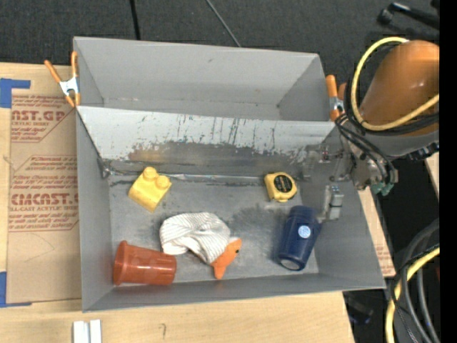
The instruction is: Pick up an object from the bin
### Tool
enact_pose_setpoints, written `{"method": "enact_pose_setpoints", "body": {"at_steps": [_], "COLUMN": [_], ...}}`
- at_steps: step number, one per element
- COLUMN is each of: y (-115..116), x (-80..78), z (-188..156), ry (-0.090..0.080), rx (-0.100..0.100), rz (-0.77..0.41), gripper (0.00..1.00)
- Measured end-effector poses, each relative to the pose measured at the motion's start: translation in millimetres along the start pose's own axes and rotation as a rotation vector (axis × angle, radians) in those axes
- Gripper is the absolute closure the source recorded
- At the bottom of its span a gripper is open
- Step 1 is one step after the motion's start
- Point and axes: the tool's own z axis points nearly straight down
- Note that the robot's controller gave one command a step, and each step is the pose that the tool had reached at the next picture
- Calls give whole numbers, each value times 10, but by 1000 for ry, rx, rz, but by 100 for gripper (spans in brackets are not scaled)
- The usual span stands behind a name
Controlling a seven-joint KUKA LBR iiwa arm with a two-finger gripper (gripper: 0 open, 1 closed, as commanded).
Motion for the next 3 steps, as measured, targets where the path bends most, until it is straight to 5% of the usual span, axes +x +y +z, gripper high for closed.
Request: {"method": "enact_pose_setpoints", "body": {"at_steps": [1, 2, 3], "y": [-28, -260, -288], "x": [87, 320, 172], "z": [356, 693, 903], "ry": [-2, 0, 0], "rx": [0, -1, -2], "rz": [-144, -537, -813], "gripper": [0, 0, 0]}}
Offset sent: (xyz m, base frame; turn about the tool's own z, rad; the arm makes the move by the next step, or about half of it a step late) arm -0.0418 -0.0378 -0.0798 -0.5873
